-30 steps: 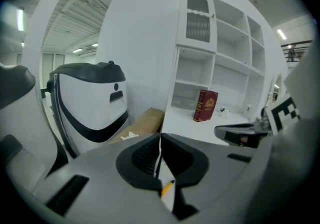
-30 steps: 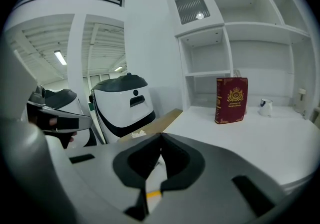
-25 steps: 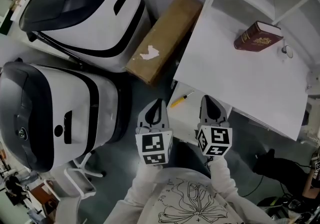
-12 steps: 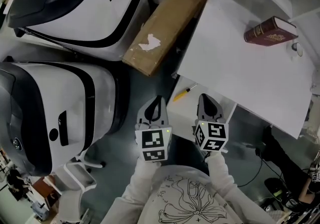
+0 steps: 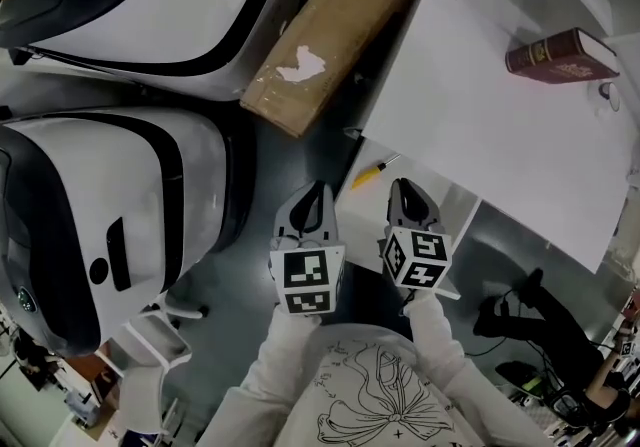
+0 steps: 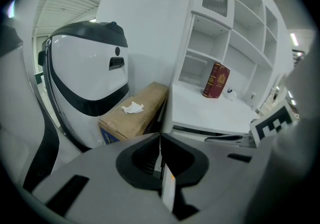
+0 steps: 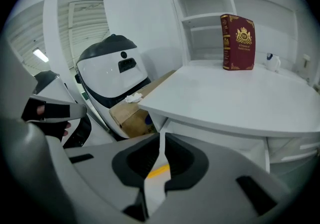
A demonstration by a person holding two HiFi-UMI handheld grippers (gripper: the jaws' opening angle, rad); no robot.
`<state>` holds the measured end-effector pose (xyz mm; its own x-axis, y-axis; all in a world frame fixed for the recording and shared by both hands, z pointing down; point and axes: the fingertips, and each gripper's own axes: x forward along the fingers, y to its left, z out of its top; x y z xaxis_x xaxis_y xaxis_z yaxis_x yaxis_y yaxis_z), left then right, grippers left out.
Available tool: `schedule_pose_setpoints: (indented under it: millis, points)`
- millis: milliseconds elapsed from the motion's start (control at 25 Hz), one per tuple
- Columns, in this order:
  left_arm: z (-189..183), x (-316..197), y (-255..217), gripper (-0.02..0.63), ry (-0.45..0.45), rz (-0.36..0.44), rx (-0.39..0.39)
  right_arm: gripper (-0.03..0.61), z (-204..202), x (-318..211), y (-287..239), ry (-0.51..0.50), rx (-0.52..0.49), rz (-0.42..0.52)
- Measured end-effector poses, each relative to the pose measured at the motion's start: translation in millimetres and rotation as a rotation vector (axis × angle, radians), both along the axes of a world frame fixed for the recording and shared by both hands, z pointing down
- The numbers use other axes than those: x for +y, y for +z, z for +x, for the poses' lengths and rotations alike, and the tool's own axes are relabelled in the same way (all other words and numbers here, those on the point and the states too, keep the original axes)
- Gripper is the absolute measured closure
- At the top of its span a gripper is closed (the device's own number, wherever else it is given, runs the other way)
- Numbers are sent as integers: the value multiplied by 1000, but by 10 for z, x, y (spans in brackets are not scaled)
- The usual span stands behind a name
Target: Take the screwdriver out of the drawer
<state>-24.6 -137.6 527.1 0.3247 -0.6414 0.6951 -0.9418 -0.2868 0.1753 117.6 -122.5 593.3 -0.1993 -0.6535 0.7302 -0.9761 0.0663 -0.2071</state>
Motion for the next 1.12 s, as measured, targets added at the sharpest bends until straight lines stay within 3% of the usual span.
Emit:
schedule_pose_setpoints:
  millis: [120,760,1120]
  points:
    - [-1,9,81,603,6,-15,1,512,-1,22,116,19,-15,-31]
    - [-11,43,449,603,9,-79,12,443,-17,10,581,161,-129,-131]
    - [-8,14,594,603,13,-98,13,419,-43,67,1029,292,-214,-246]
